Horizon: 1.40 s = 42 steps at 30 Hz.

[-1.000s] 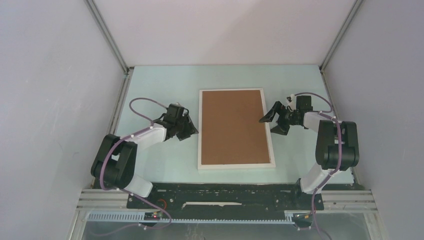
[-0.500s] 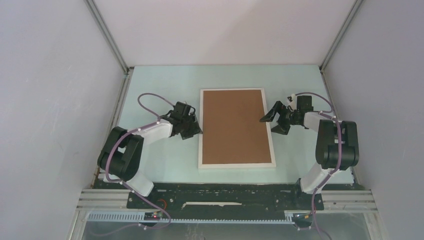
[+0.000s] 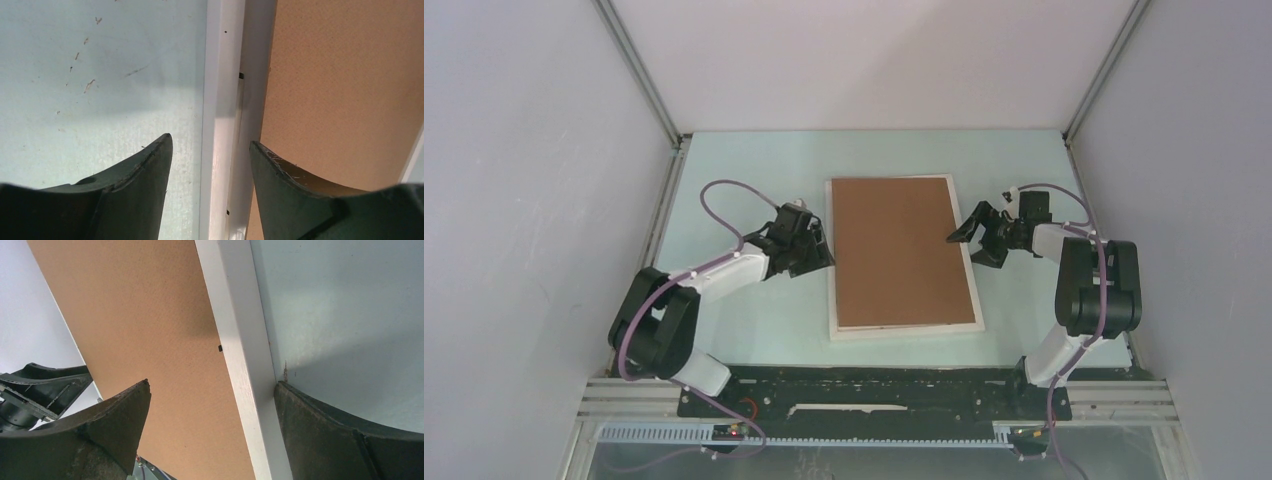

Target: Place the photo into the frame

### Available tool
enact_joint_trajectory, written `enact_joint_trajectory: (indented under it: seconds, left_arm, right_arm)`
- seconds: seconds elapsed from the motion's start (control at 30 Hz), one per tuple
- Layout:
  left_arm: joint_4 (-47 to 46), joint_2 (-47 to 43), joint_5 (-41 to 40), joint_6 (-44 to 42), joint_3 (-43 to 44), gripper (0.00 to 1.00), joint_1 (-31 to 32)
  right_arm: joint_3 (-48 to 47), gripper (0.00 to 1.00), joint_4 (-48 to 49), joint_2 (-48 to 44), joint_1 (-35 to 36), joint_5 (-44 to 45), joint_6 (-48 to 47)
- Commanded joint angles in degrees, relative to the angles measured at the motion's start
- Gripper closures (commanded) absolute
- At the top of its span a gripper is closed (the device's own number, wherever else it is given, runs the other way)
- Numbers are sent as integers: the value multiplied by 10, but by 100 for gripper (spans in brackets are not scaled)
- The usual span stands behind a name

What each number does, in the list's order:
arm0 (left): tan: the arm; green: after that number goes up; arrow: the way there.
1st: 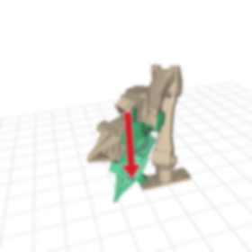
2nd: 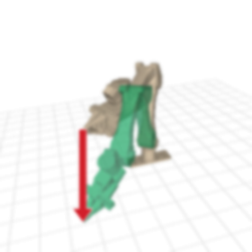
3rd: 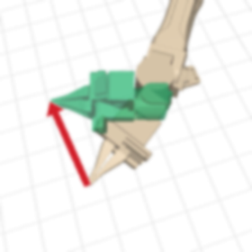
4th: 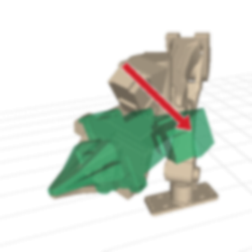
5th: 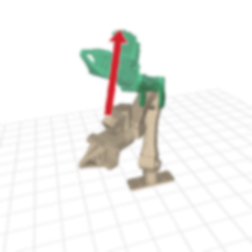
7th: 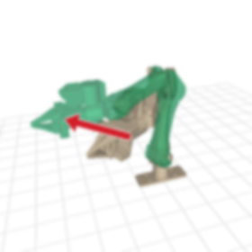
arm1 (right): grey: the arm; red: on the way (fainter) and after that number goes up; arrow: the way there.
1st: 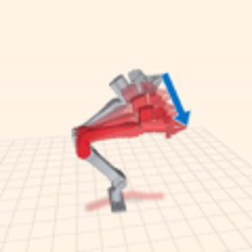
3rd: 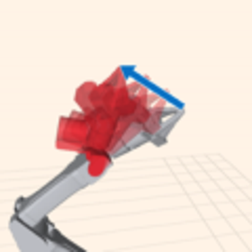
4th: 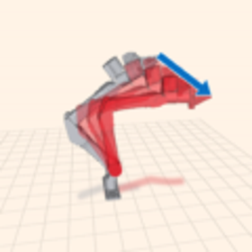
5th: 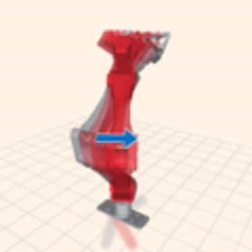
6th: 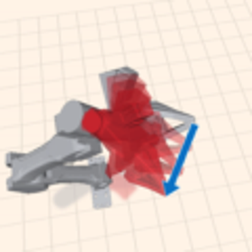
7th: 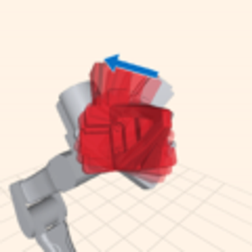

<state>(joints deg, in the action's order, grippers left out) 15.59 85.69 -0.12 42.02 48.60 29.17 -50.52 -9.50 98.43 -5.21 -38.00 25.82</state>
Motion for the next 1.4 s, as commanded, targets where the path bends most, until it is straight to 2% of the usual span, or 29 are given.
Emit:
enact_joint_trajectory:
  seconds: [0.0, 0.17, 0.37, 0.43, 0.57, 0.63, 0.7, 0.83, 0.93, 1.13, 1.3, 1.37]
  left_arm:
    - [-48, 17, 67, 28, 35, 33, 33]
    - [-17, 64, 65, 14, 72, 29, 32]
    - [35, 100, 26, -9, 115, 22, 34]
    - [64, 102, -11, -19, 128, 18, 42]
    - [82, 78, -47, -24, 123, 11, 45]
    - [85, 51, -67, -28, 112, 4, 44]
    - [87, 23, -62, -32, 106, 0, 38]
    - [87, -21, -26, -23, 100, 0, 5]
    - [61, -19, 9, -12, 102, 0, -36]
    - [25, 68, 7, -7, 182, 0, -79]
    - [21, 173, 3, -4, 261, 8, -88]
    - [22, 207, -22, -2, 282, 11, -88]
  right_arm:
    - [2, 0, -4, -1, 17, -48, 8]
    - [2, 0, -4, 1, 18, -47, 7]
    - [2, 0, -2, 3, 20, -48, 7]
    - [2, 0, -2, 3, 19, -49, 7]
    - [2, 0, -3, 1, 15, -48, 6]
    - [2, 0, -4, 0, 13, -49, 6]
    - [2, 0, -5, -2, 11, -47, 5]
    - [2, 0, 2, -2, 7, -51, 10]
    - [2, 0, 6, -2, 4, -54, 14]
    - [-14, 0, 11, -1, -14, -46, 27]
    - [-55, 0, 9, 31, -23, -36, 40]
    - [-72, 0, 9, 47, -22, -34, 45]
